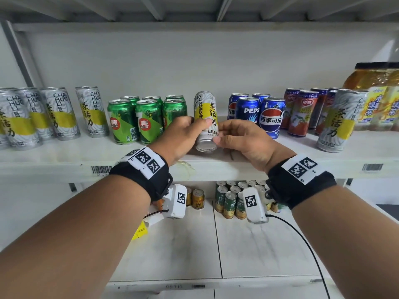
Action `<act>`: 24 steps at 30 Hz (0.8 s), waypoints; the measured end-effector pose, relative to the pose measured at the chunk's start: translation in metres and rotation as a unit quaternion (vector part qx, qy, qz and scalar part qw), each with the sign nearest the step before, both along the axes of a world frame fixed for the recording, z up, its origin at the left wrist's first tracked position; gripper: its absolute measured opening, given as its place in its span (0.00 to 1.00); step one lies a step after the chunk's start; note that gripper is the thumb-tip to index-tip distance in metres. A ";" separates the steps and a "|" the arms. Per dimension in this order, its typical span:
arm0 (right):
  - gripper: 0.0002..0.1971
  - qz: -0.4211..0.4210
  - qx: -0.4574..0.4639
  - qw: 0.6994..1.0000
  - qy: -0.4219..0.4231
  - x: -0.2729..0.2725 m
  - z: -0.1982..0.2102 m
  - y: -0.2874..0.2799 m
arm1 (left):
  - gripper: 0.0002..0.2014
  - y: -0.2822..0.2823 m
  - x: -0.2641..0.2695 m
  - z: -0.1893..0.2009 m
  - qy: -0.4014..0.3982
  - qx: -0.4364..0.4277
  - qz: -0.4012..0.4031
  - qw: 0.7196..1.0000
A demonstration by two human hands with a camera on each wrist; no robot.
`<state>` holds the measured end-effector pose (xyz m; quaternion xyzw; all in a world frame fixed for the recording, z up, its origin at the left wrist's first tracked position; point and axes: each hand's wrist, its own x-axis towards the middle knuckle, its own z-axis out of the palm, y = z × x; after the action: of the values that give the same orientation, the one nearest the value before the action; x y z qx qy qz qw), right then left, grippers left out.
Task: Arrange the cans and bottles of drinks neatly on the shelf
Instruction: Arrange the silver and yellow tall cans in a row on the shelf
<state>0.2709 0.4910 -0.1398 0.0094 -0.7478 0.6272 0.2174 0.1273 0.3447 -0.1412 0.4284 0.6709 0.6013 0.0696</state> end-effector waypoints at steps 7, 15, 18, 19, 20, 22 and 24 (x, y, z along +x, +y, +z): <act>0.29 0.014 -0.018 1.000 -0.019 0.002 -0.002 0.002 | 0.35 0.001 0.000 0.000 -0.025 -0.014 -0.020 0.999; 0.17 -0.016 0.017 1.000 0.002 -0.003 -0.002 0.006 | 0.33 0.000 0.001 -0.002 -0.004 0.004 -0.031 0.999; 0.13 -0.010 0.019 1.000 0.018 -0.001 0.001 0.003 | 0.33 -0.002 0.000 -0.003 0.016 0.010 -0.041 0.999; 0.18 -0.009 0.023 0.999 0.020 -0.001 0.001 0.002 | 0.34 -0.002 0.000 -0.003 0.035 0.005 -0.033 0.999; 0.21 -0.011 0.025 0.999 0.023 -0.001 0.001 0.000 | 0.34 -0.003 0.000 -0.003 0.056 -0.003 -0.024 0.998; 0.22 -0.012 0.026 0.999 0.036 -0.001 -0.001 0.000 | 0.35 -0.004 0.000 -0.003 0.094 -0.008 -0.015 0.995; 0.24 -0.010 0.031 0.998 0.053 0.000 -0.002 0.000 | 0.35 -0.005 0.000 -0.003 0.135 -0.010 -0.004 0.991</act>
<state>0.2707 0.4906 -0.1420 0.0419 -0.7543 0.6003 0.2627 0.1275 0.3400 -0.1443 0.5076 0.6785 0.5308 -0.0149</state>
